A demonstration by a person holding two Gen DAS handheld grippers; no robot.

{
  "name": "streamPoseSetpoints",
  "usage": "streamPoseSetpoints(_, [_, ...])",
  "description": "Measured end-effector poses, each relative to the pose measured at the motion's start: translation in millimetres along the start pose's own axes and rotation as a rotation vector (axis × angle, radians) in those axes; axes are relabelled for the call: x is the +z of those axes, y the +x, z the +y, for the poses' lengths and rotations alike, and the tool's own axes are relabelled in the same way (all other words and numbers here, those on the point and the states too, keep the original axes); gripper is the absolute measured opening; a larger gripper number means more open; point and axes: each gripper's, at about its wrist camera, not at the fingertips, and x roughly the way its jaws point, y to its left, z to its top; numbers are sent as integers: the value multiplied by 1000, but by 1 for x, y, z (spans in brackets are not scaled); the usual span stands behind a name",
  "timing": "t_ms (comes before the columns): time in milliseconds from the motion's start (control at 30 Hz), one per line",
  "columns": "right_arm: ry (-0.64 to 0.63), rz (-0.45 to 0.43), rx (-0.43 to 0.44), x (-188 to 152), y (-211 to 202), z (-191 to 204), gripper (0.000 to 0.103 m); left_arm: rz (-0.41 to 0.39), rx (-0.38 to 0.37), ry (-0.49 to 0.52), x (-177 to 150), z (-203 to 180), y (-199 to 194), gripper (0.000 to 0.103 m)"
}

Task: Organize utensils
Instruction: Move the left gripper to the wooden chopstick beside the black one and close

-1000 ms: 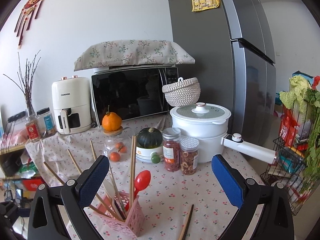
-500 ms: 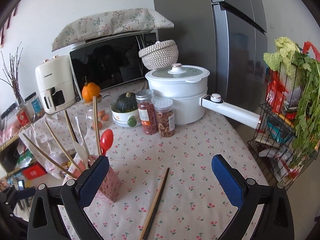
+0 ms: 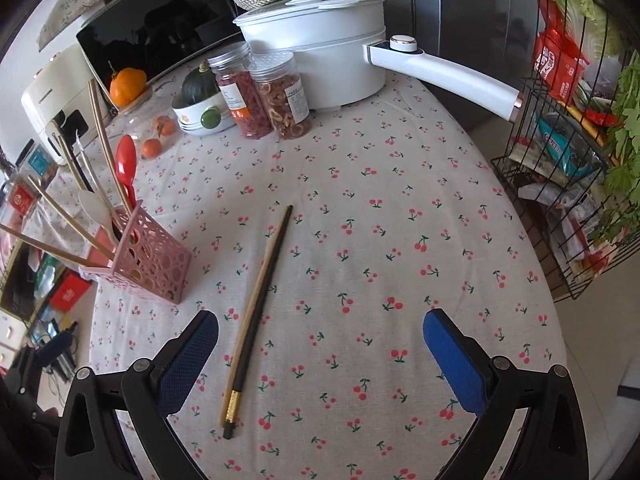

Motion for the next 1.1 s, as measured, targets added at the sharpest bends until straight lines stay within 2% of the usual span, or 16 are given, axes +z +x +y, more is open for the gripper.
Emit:
streamPoseSetpoints(167, [-1,37,-3,2,0,-20,103,68,-46,7,10,-26,17,102])
streamPoseSetpoints(367, [4,45,-31,9,1,-46,103,83,-64,3,31,-55,37,101])
streamPoseSetpoints(533, [21,72,-29,11,6,-67,103,116,-161,-47,55,-70,58,66])
streamPoseSetpoints(567, [24,77,-28,11,7,-70,103,112,-165,-46,59,-74,61,63])
streamPoseSetpoints(633, [36,86,-27,10,9,-76,103,95,-166,-41,66,-80,67,42])
streamPoseSetpoints(733, [66,112,-19,9,13,-85,103,88,-154,-51,75,-83,79,27])
streamPoseSetpoints(833, [79,132,-1,8,16,-89,103,116,-158,-85,81,-82,95,17])
streamPoseSetpoints(1100, [67,132,25,10,14,-86,103,154,-163,-132,86,-80,112,12])
